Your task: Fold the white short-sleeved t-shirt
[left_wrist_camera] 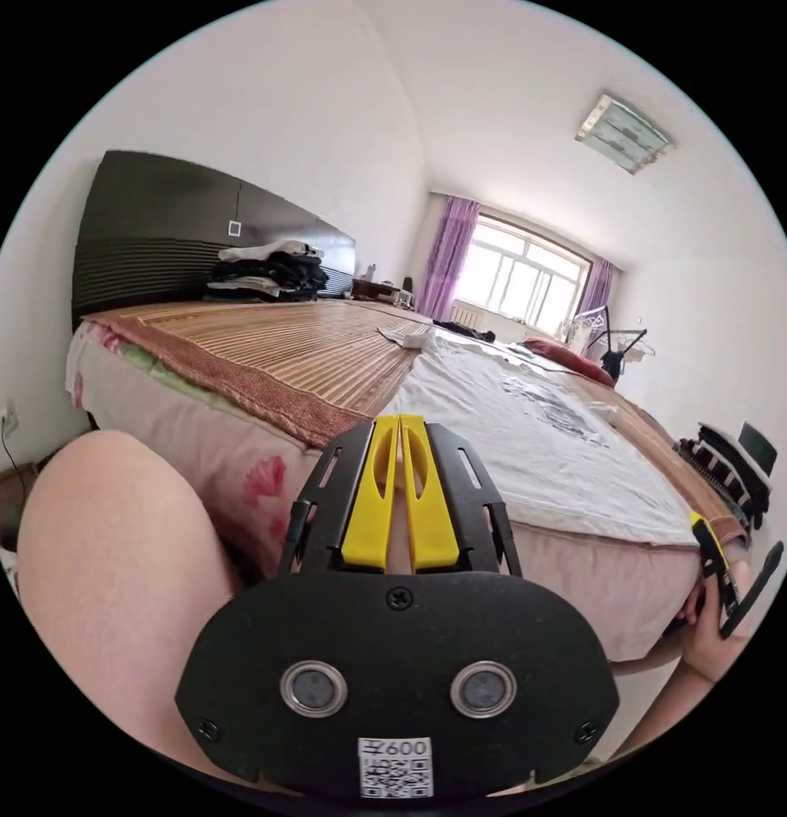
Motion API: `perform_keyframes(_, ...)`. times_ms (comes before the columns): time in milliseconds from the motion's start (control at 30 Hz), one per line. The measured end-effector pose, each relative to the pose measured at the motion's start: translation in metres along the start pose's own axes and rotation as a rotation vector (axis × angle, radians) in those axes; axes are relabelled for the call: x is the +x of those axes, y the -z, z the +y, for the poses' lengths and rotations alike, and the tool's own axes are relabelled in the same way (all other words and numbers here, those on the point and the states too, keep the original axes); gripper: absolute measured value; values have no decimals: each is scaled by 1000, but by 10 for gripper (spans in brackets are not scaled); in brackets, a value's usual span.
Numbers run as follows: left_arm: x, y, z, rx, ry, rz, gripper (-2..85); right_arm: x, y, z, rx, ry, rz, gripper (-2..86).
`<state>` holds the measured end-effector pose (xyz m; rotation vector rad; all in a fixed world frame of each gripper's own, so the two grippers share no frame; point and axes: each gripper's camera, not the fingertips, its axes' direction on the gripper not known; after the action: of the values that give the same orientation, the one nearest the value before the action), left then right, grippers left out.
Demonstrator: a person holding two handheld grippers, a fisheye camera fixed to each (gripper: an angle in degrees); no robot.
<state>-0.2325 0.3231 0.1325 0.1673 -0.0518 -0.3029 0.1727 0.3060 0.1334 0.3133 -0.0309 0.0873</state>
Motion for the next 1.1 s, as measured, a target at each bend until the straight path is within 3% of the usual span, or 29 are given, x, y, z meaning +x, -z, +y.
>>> perform_keyframes(667, 31, 6, -12, -78, -196, -134, 4, 35, 16, -37, -46, -69, -62, -8)
perform_keyframes(867, 42, 33, -24, 93, -289, -142, 3, 27, 25, -65, -113, 23, -98, -8)
perform_keyframes(967, 46, 15, -24, -6, -368, -152, 3, 6, 43, -80, -70, 116, -16, -8)
perform_keyframes(1033, 41, -6, -19, -158, -368, -231, 5, -1, 52, -94, -56, 36, 2, -8)
perform_keyframes(1100, 36, -6, -14, -136, -358, -191, 6, -7, 59, -108, -32, -68, -115, -8)
